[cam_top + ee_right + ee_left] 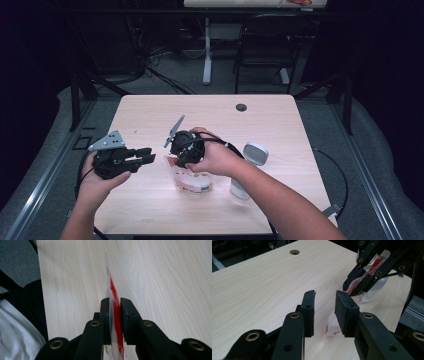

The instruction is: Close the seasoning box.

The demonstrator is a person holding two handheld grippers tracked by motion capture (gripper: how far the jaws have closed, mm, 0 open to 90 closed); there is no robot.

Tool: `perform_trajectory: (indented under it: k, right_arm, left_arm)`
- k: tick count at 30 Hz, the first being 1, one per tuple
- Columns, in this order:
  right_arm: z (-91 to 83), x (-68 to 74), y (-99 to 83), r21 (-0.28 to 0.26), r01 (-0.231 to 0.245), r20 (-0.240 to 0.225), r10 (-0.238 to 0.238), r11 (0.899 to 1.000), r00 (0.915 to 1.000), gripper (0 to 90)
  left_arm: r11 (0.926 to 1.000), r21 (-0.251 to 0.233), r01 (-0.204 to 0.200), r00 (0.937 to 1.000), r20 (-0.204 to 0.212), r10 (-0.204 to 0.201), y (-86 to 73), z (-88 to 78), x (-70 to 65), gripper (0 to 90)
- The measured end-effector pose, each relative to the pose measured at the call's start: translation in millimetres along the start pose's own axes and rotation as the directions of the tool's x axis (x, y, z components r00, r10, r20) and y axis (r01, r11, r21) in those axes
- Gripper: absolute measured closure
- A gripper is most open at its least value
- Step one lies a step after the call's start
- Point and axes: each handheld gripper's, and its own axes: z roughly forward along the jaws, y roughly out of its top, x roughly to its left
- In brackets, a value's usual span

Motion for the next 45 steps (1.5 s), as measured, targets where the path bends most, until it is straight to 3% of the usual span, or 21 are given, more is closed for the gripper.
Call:
perform_trajectory:
  k: [28,45]
  right_arm:
    - [-3.0,-0.5,-3.6,-0.01,0.042,-0.003,-0.042,0.999,0.9991,89.6]
    - [-21.5,-4.8,-28.0,-0.12,-0.011,-0.041,0.006,0.993,0.9991,89.7]
  left_arm:
    - [0.9999,0.011,0.0,1.0,-0.006,0.0,-1.9,3.4,0.9,68.4]
    - [0.9996,0.027,-0.006,0.9999,0.013,0.006,-6.1,14.1,-0.1,63.5]
